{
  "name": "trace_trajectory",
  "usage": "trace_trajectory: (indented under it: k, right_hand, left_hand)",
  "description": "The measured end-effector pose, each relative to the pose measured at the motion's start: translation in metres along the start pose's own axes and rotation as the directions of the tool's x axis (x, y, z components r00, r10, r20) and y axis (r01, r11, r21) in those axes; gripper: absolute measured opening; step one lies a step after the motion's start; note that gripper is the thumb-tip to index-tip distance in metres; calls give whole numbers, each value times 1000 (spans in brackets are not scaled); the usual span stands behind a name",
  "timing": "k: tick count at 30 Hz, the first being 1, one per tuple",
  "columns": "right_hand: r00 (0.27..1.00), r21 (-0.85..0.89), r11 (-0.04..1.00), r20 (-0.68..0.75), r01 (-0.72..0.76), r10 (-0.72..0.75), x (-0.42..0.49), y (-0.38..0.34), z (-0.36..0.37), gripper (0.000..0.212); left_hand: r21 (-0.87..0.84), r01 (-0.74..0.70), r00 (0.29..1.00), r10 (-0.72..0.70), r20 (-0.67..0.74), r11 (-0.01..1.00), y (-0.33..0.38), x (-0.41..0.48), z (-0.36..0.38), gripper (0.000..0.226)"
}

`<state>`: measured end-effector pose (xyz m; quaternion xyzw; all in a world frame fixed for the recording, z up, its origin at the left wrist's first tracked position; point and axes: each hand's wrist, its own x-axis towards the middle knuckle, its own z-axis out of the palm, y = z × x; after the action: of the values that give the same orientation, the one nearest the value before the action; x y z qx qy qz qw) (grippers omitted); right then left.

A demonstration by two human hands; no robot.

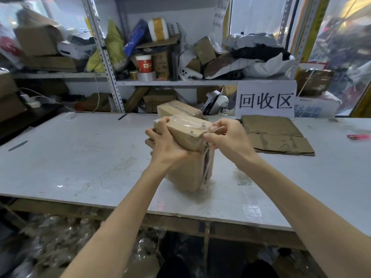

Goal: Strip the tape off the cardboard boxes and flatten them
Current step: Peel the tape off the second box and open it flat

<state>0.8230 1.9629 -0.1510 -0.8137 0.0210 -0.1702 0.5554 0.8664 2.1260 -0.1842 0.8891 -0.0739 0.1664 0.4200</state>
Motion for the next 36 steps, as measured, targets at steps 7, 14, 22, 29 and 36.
trace_trajectory:
  k: [7, 14, 22, 29, 36]
  right_hand:
    - [999, -34, 999, -36, -6, 5, 11, -5, 5, 24]
    - [988, 287, 950, 126, -120, 87, 9, -24, 16, 19]
    - [897, 323, 843, 255, -430, 360, 3, -16, 25, 16]
    - [998, -63, 996, -16, -59, 58, -5, -20, 13, 38]
    - [985, 232, 966, -101, -115, 142, -1, -21, 4, 46]
  left_hand:
    - [44, -68, 991, 73, -113, 997, -4, -5, -9, 110]
    - [11, -60, 978, 61, -199, 998, -7, -5, -16, 104]
    - [17, 39, 999, -39, 30, 999, -13, 0, -22, 100]
    - [69, -13, 999, 10, 48, 998, -5, 5, -24, 108]
    - [-23, 13, 999, -12, 31, 1000, -3, 7, -31, 116]
